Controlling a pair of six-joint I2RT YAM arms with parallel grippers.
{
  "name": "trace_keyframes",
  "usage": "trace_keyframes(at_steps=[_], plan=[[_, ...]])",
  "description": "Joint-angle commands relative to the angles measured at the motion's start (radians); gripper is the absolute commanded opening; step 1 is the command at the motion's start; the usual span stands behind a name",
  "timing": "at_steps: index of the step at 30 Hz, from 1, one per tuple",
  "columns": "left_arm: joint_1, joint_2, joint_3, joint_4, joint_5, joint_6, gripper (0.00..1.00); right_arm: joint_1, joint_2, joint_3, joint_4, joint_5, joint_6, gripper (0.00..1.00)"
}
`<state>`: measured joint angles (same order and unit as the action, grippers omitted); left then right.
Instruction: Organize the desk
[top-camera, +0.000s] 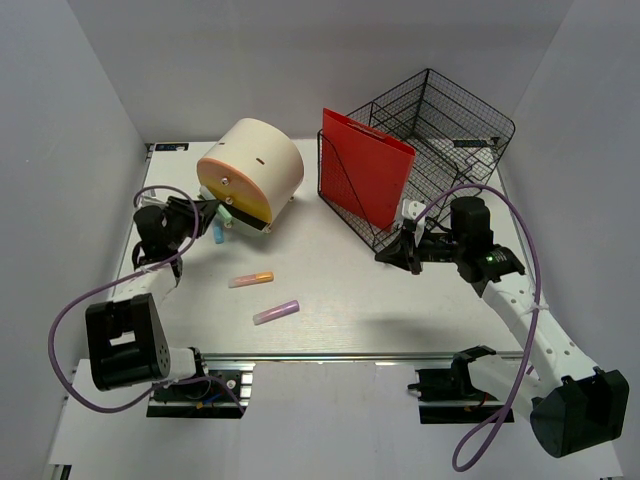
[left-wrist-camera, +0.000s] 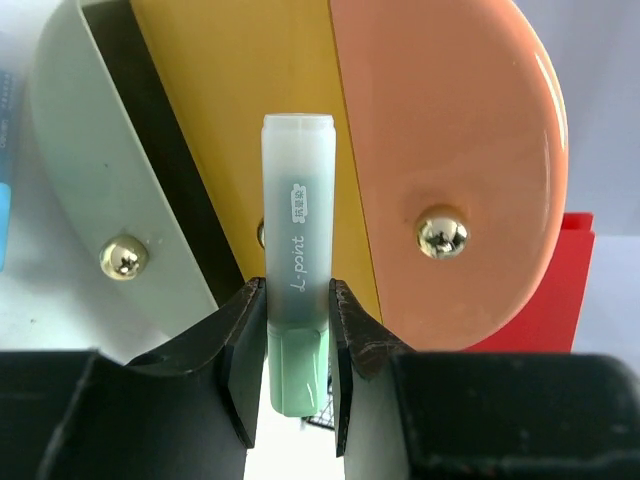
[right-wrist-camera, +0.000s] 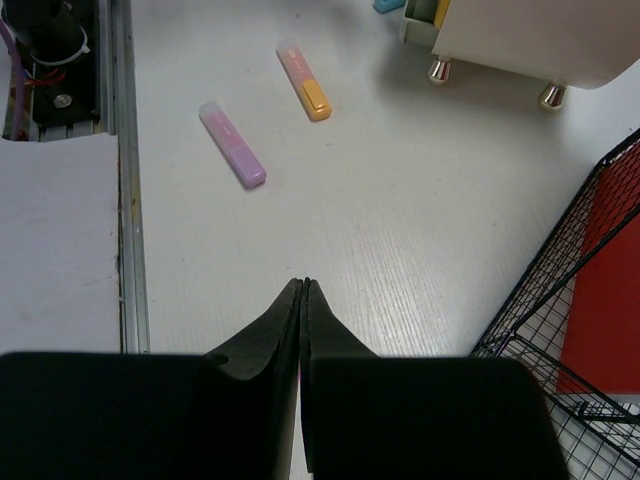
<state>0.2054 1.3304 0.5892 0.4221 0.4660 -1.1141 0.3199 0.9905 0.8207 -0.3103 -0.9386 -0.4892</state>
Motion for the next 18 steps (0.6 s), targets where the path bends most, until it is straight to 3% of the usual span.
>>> trace_keyframes(at_steps=[1, 18], plan=[[-0.003, 0.015, -0.019, 0.112, -0.017, -0.049, 0.08, -0.005, 0.004, 0.001, 0.028, -0.023, 0.001, 0.03], [-0.003, 0.138, 0.035, 0.139, -0.064, -0.066, 0.11, -0.012, 0.008, 0.001, 0.02, -0.023, -0.009, 0.03]])
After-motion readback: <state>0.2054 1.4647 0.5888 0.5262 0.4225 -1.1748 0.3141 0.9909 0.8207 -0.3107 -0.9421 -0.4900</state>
